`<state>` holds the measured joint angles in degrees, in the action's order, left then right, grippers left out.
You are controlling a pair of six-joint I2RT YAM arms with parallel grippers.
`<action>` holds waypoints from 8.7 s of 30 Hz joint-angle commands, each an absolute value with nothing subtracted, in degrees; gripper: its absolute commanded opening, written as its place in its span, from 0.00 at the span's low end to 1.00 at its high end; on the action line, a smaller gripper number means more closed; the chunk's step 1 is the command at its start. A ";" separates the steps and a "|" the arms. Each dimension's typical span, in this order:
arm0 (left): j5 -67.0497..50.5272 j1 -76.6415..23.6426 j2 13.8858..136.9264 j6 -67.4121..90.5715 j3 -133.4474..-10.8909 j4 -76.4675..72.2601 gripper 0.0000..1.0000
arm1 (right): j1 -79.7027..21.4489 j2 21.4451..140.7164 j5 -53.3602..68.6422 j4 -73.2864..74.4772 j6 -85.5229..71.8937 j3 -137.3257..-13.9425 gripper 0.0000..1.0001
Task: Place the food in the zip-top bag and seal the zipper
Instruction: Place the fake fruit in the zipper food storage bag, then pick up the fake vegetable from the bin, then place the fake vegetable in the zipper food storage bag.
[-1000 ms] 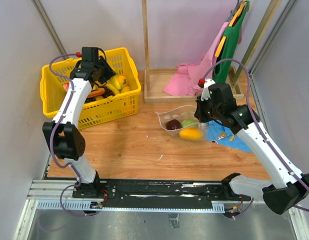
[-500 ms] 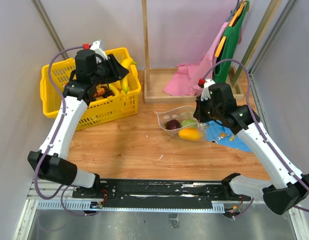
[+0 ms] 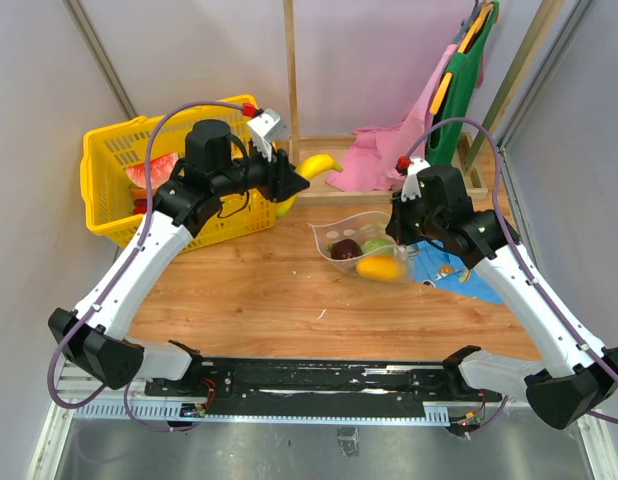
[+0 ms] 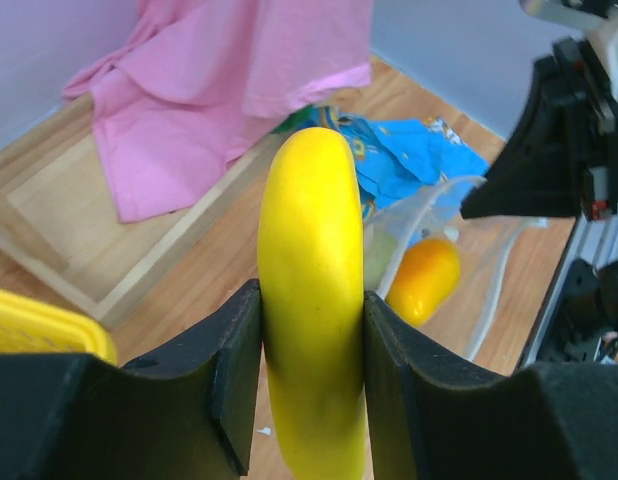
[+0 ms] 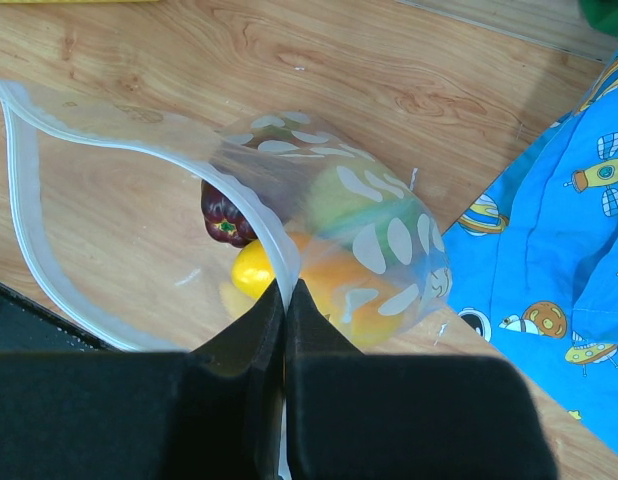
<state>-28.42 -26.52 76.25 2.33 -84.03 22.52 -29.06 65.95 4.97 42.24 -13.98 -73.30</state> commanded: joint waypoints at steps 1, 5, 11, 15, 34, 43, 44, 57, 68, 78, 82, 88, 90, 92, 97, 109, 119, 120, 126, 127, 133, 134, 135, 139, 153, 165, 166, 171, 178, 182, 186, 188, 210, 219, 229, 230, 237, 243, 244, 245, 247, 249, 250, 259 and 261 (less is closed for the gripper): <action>-36.11 -28.78 74.73 -7.06 -84.32 23.33 0.02 | -27.86 65.75 5.71 40.43 -14.76 -73.28 0.01; -38.46 -31.43 74.46 -12.44 -84.04 25.87 0.03 | -27.86 65.82 5.71 40.52 -14.61 -73.23 0.01; -37.32 -36.68 75.08 -20.77 -83.29 30.41 0.03 | -27.86 66.09 5.90 40.56 -14.54 -73.51 0.01; -34.14 -39.78 76.32 -24.90 -83.76 32.73 0.03 | -27.86 66.20 6.28 40.43 -14.64 -73.45 0.01; -23.56 -50.50 87.07 -45.97 -93.88 43.24 0.00 | -27.86 66.14 7.65 39.76 -15.19 -72.64 0.01; -18.40 -52.11 90.56 -48.95 -94.66 41.96 0.01 | -27.86 66.06 8.63 39.34 -15.26 -72.27 0.01; -17.89 -52.14 90.88 -49.00 -94.74 41.71 0.01 | -27.86 66.01 8.79 39.30 -15.27 -72.31 0.01; -18.00 -54.19 93.16 -51.80 -93.53 38.42 0.12 | -27.86 66.09 10.05 38.67 -15.79 -71.81 0.01; -14.25 -55.00 93.67 -53.31 -91.06 35.19 0.34 | -27.87 66.20 10.69 38.49 -16.02 -71.88 0.01; -9.58 -54.94 93.00 -51.66 -86.86 30.07 0.50 | -27.87 65.75 10.59 38.44 -16.26 -71.56 0.01; -10.35 -55.02 91.89 -51.14 -85.67 28.45 0.61 | -27.86 65.66 10.76 38.43 -16.34 -71.57 0.01; -10.63 -55.02 89.70 -49.82 -83.84 25.85 0.65 | -27.88 65.65 10.81 38.46 -16.54 -71.61 0.01; -10.49 -54.98 88.62 -48.70 -82.98 24.61 0.67 | -27.86 65.74 10.84 38.41 -16.60 -71.67 0.01; -10.17 -55.02 87.30 -47.32 -82.08 23.02 0.71 | -27.86 65.83 10.90 38.47 -16.66 -71.64 0.01; -7.33 -55.02 83.88 -41.80 -80.44 19.64 0.79 | -27.86 65.75 10.67 38.46 -16.74 -71.63 0.01; 12.99 -54.87 74.53 -22.32 -76.69 11.75 0.99 | -27.87 65.66 10.04 38.44 -16.88 -71.27 0.01; 17.76 -47.86 75.87 -4.33 -84.97 24.45 0.99 | -27.86 66.03 10.02 38.02 -16.59 -70.85 0.01; 17.86 -46.41 76.10 -2.28 -85.44 25.33 0.99 | -27.86 66.01 10.00 37.97 -16.54 -70.84 0.01; 18.92 -40.11 77.43 5.27 -87.90 31.03 0.99 | -27.86 65.86 9.48 37.90 -15.88 -70.72 0.01; 18.71 -38.61 77.76 6.72 -88.69 32.04 0.99 | -27.86 65.83 9.41 37.88 -15.82 -70.74 0.01; 15.97 -30.16 80.13 13.32 -92.10 37.39 0.97 | -27.86 65.75 9.30 37.97 -15.35 -70.73 0.01; 15.86 -29.24 80.59 13.96 -92.37 38.01 0.97 | -27.86 65.68 9.22 38.01 -15.21 -70.66 0.01; 15.78 -28.22 80.79 14.66 -92.52 38.51 0.97 | -27.86 65.59 9.15 38.02 -15.16 -70.59 0.01; 12.86 -22.40 81.82 17.90 -92.78 39.86 0.97 | -27.86 65.39 8.80 38.00 -14.94 -70.30 0.01; -6.00 -4.36 93.69 20.74 -93.10 42.74 0.92 | -27.86 64.65 8.26 37.97 -14.52 -69.95 0.01; -15.68 -3.69 103.66 22.56 -90.00 37.05 0.95 | -27.86 65.14 7.59 38.41 -13.89 -70.36 0.01; -16.36 -3.69 104.16 22.73 -89.47 36.40 0.95 | -27.86 65.17 7.59 38.52 -13.82 -70.41 0.01; -17.63 -3.68 106.30 23.39 -86.81 34.41 0.95 | -27.86 65.30 7.46 38.51 -13.70 -70.54 0.01; -18.83 -3.69 110.10 23.66 -84.01 32.61 0.95 | -27.86 65.57 7.52 38.51 -13.67 -70.57 0.01; -18.20 -3.69 111.85 23.84 -83.32 31.77 0.91 | -27.86 65.72 7.63 38.58 -13.78 -70.52 0.01; -18.16 -3.69 112.68 23.86 -83.24 31.31 0.82 | -27.86 65.49 7.65 38.54 -13.88 -70.46 0.01; -17.89 -3.69 112.40 23.87 -83.15 31.21 0.76 | -27.86 65.49 7.69 38.52 -13.95 -70.34 0.01; -5.60 -3.69 99.01 20.54 -88.81 37.60 0.42 | -27.86 65.28 7.98 38.72 -14.50 -70.71 0.01; -3.75 -3.69 92.24 19.01 -93.40 40.54 0.40 | -27.86 64.93 8.16 38.69 -14.85 -70.83 0.01; -14.15 -5.16 87.04 16.53 -97.76 41.39 0.37 | -27.86 64.87 8.34 38.72 -15.20 -71.04 0.01; -15.02 -5.51 86.63 16.18 -98.12 41.59 0.37 | -27.86 64.91 8.28 38.79 -15.19 -71.11 0.01; -20.44 -9.31 83.68 15.34 -97.76 41.09 0.36 | -27.86 65.24 8.31 38.85 -15.29 -71.61 0.01; -24.63 -14.92 82.28 15.00 -96.90 39.82 0.34 | -27.86 65.52 8.68 38.87 -15.46 -71.85 0.01; -25.02 -15.94 82.14 14.83 -96.73 39.64 0.34 | -27.86 65.56 8.74 38.80 -15.53 -71.91 0.01; -25.45 -16.92 81.91 14.71 -96.47 39.33 0.34 | -27.86 65.64 8.81 38.79 -15.55 -71.90 0.01; -26.82 -18.76 81.43 14.44 -95.82 38.32 0.34 | -27.86 65.66 8.96 38.78 -15.71 -71.92 0.01; -28.33 -20.51 80.85 14.37 -94.75 36.95 0.34 | -27.86 65.65 9.02 38.83 -15.89 -71.96 0.01; -28.99 -21.28 80.57 14.22 -94.21 36.36 0.34 | -27.86 65.67 9.09 38.84 -15.96 -71.95 0.01; -31.70 -30.93 78.23 11.88 -88.51 30.02 0.34 | -27.86 65.39 9.32 38.80 -16.34 -71.78 0.01; -31.77 -32.68 78.27 11.63 -87.67 28.82 0.34 | -27.84 65.35 9.41 38.85 -16.47 -71.72 0.01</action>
<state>-29.26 -29.85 80.03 13.15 -89.14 33.89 -28.69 65.89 8.99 38.89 -15.46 -70.52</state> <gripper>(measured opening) 0.699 0.011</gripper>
